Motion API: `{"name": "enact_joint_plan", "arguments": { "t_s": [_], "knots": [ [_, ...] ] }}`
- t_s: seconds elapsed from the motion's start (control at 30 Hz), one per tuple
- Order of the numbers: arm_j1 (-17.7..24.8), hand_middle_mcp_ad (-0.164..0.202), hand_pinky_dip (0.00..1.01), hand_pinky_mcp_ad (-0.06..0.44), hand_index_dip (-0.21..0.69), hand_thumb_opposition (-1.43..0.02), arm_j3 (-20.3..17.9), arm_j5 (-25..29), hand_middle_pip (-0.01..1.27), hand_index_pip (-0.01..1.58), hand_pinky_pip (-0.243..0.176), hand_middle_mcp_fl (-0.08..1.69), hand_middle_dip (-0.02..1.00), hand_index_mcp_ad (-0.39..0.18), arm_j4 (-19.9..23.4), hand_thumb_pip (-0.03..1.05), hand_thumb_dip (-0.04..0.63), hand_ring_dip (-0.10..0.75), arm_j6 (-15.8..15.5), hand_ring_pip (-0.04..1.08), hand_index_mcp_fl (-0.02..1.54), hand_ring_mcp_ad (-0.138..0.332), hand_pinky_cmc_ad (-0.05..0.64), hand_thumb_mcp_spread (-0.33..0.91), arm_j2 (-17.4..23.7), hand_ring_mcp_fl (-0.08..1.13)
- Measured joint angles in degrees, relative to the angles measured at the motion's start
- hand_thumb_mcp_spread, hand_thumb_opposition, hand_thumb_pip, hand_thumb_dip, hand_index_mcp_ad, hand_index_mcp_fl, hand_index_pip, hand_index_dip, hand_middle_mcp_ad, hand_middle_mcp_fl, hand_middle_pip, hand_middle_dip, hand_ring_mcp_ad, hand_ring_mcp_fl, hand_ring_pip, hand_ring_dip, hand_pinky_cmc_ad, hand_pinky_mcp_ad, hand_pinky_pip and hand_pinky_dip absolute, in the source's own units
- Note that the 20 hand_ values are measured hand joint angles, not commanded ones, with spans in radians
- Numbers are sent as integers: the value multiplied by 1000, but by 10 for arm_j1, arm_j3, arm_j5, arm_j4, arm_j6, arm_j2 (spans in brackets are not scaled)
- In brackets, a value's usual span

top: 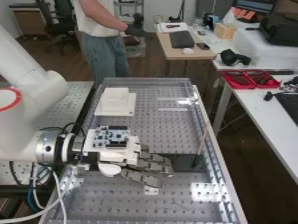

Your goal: Grab the bearing and place it in the white container

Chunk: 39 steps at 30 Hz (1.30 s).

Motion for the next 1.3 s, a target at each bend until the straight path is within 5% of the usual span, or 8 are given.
{"name": "enact_joint_plan", "arguments": {
  "t_s": [0.87,1.3],
  "knots": [
    [24,44,155,216,250,-929,-36,5,138,1316,-26,202,190,-115,5,405,250,42,14,115,450,101,309,552,80,21],
    [145,44,157,216,251,-939,-94,162,138,1316,-12,206,190,-113,-28,403,250,42,14,115,468,101,307,555,149,30]
  ]
}}
